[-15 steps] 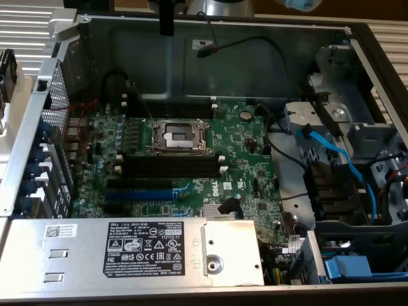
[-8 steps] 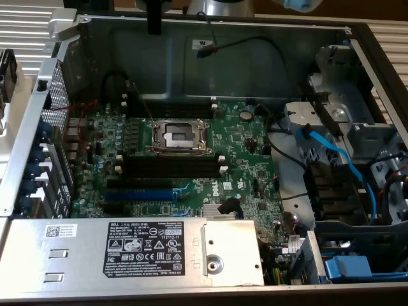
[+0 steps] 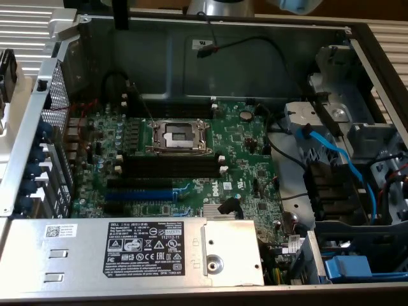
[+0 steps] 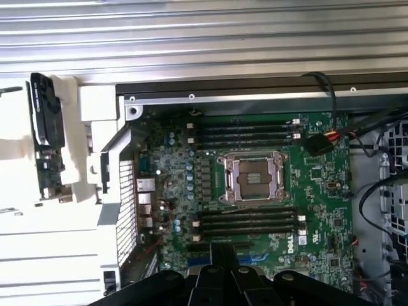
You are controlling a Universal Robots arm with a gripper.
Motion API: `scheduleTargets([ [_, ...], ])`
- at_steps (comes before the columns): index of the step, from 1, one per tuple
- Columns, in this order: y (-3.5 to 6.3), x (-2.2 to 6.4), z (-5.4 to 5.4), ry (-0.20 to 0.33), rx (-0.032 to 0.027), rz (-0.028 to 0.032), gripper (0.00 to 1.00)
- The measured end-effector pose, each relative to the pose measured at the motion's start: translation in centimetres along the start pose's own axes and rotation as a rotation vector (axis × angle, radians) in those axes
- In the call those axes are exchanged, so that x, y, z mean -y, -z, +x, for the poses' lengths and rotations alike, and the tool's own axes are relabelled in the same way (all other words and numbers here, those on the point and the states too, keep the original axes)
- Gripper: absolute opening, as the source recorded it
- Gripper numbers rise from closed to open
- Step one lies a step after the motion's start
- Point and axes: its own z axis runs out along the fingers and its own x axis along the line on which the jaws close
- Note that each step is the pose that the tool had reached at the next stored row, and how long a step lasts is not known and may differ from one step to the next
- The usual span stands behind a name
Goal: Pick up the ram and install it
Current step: 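Reach for the ram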
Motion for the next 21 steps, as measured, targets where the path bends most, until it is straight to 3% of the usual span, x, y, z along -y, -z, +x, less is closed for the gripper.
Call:
scheduleTargets([
  [8,0.71,0.25,3.6,0.0,-0.0001,0.0001,0.1],
  [21,1.04,0.66,9.5,0.0,0.0009,-0.004,0.1],
])
